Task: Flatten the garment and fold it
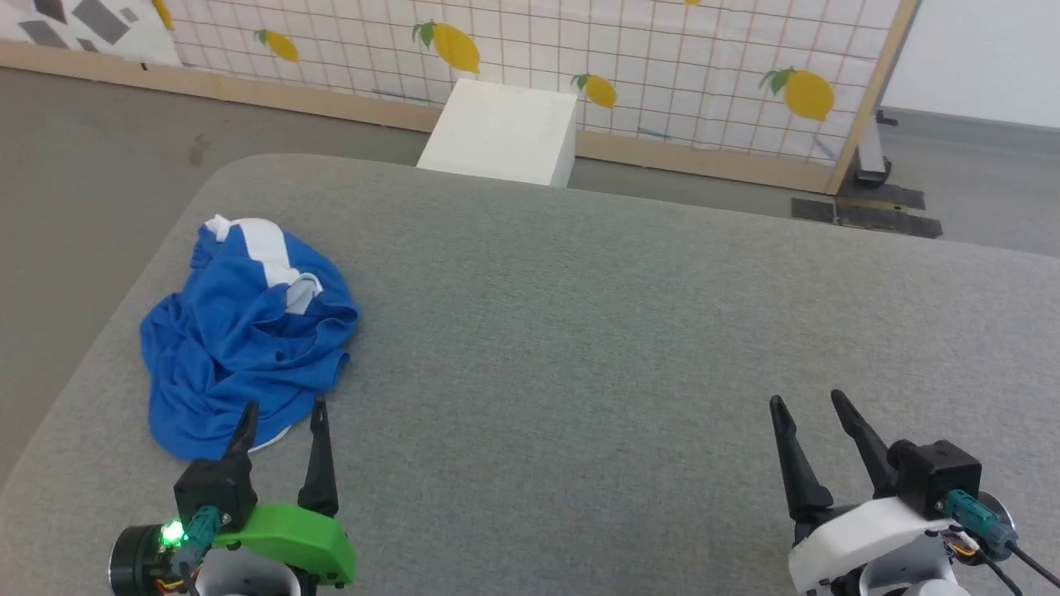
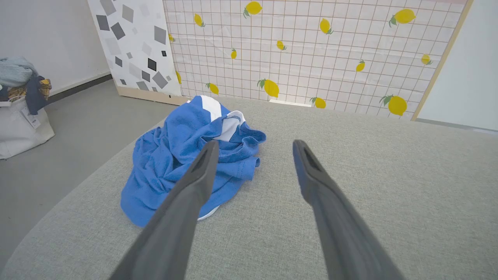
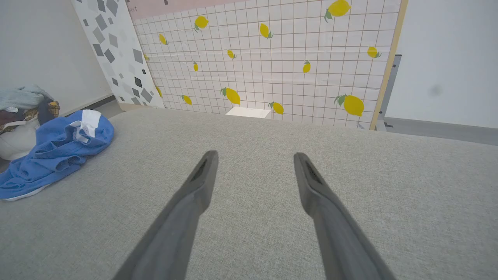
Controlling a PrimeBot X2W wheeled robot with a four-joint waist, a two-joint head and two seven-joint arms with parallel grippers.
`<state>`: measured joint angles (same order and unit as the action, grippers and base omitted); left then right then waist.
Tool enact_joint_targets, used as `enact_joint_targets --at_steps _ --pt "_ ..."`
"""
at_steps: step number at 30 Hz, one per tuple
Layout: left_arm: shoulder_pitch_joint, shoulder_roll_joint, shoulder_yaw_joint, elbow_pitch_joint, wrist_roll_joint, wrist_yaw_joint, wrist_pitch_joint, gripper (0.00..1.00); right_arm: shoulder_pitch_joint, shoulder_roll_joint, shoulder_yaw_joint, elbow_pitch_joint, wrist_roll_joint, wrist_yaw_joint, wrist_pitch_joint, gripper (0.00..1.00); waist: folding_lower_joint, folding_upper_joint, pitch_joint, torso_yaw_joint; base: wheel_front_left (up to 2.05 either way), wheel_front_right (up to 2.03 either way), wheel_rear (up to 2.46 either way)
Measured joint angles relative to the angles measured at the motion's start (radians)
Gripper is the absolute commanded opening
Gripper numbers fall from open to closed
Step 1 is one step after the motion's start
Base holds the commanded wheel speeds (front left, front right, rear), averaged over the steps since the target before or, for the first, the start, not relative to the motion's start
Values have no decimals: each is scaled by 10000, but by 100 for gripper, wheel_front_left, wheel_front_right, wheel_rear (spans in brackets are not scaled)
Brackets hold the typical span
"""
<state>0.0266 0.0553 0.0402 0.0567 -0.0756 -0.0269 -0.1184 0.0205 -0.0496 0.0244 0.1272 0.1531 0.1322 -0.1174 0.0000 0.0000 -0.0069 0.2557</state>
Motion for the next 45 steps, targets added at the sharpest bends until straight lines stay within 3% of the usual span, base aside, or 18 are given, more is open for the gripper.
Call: enact_joint_targets --at_steps 45 --pt "411 0 280 376 -226 -46 -968 100 149 0 291 1020 1003 -2 -999 100 0 0 -206 1824 0 0 0"
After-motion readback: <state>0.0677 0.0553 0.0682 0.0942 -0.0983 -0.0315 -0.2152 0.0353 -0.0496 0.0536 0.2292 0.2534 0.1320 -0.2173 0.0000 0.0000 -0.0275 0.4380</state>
